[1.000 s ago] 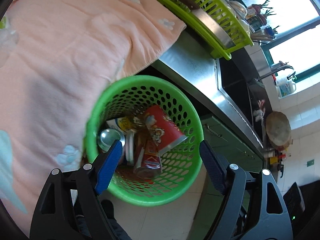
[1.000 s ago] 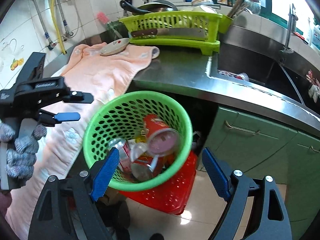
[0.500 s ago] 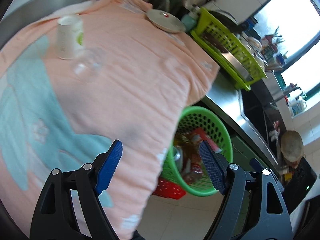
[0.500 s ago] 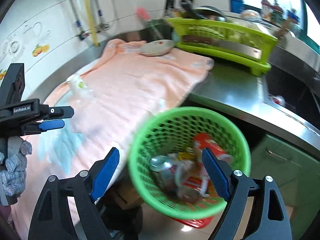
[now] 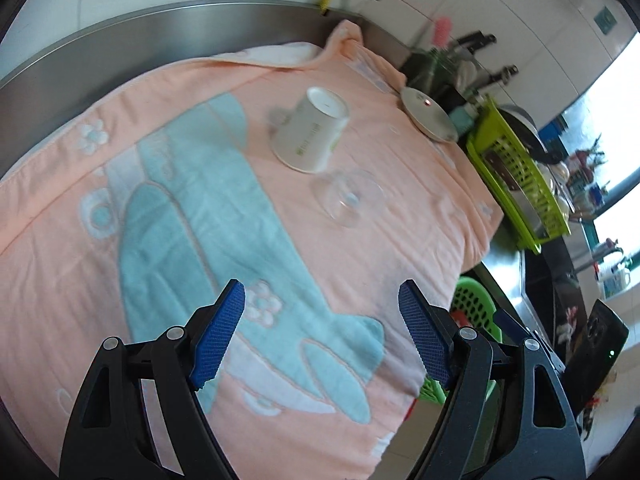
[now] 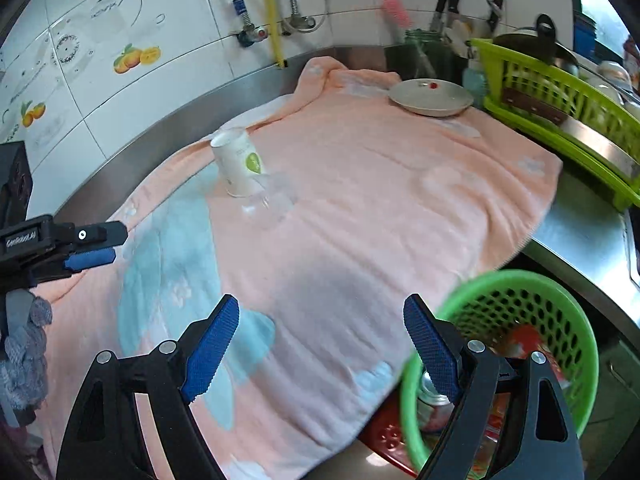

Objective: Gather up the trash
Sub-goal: 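Move both tools back over the paper cup and clear cup on the towel, then grasp the clear plastic cup with the right tool while the left tool approaches the paper cup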

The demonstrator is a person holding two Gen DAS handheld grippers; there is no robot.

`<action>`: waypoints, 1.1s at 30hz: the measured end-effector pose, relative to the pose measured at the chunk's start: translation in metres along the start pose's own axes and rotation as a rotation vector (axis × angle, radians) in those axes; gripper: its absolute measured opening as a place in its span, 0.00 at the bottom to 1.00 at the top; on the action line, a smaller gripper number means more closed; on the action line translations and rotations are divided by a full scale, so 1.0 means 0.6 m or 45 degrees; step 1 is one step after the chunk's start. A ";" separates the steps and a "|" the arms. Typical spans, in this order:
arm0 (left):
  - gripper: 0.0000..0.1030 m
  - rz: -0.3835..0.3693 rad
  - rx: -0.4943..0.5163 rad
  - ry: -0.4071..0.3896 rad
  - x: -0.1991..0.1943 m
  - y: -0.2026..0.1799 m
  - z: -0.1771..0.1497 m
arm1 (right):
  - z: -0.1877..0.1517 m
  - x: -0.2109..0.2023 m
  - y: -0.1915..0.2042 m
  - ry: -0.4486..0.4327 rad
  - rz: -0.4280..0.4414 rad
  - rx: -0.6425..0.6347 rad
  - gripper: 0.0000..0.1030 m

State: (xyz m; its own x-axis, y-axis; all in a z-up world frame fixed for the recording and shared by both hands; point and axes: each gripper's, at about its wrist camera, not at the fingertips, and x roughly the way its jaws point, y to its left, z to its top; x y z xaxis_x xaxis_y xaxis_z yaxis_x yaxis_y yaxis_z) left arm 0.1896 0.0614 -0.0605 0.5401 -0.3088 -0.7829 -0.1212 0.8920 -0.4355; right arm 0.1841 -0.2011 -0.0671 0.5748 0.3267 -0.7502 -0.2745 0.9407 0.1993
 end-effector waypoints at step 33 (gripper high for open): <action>0.76 -0.029 -0.185 -0.073 -0.010 0.161 0.056 | 0.192 0.296 0.105 0.327 -0.093 0.393 0.75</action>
State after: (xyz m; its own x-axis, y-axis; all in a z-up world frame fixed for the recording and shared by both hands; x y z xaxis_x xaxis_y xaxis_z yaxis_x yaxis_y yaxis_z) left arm 0.2028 0.1605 -0.0831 0.5902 -0.3057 -0.7471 -0.2251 0.8265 -0.5160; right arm 0.3580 -0.0731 -0.1152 0.3622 0.2616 -0.8946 0.0262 0.9566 0.2903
